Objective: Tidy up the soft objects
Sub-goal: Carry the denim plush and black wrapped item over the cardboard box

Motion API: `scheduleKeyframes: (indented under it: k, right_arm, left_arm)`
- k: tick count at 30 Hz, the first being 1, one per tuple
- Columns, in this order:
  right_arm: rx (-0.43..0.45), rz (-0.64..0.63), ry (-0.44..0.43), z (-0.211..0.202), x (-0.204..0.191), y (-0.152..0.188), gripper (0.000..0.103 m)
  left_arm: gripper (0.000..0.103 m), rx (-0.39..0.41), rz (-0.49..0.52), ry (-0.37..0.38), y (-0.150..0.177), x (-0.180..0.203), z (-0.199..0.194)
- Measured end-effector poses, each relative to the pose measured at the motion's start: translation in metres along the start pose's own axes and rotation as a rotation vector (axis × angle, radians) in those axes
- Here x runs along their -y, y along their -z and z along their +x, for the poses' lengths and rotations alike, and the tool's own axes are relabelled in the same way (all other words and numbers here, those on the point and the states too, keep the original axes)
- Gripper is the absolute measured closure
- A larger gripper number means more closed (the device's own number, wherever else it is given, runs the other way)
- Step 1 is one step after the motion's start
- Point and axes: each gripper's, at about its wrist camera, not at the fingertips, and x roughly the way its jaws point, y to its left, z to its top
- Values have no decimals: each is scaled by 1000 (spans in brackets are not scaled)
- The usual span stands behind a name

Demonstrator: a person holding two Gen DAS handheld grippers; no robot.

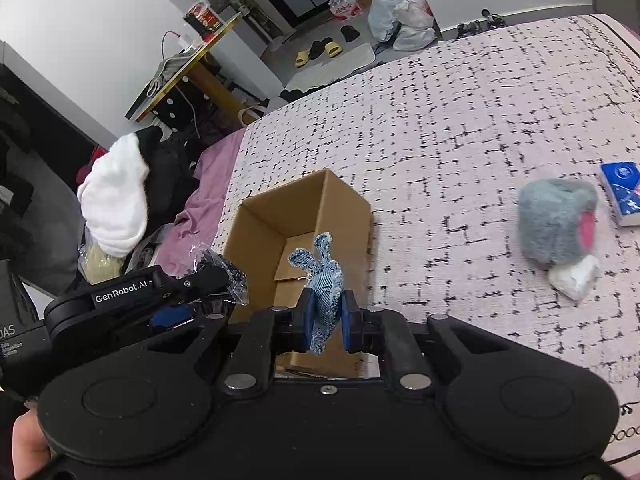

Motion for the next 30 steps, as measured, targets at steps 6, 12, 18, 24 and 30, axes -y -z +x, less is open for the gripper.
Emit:
scheduleKeyframes:
  k: [6,12,18,24,30]
  right_arm:
    - [-13,-15,2,15,-17,-5,89]
    - [-23,-32,9,26,-30,-9,89]
    - [-30,-35,24,34,-37,-14,89]
    - [-35,-44,36,44,-42,-19,89]
    - [-48,-60,39,56,-51,-21,89]
  left_arm:
    - [62,-11,-30,-8,-12,-21,9]
    - [62,-23,-69,-4,-24,-32,26]
    - [62,-33,-75,9,-31,-34,43]
    - [58,-35,-75,25,-32,-35,45]
    - [55,-30,-88,17,-30,-45,33]
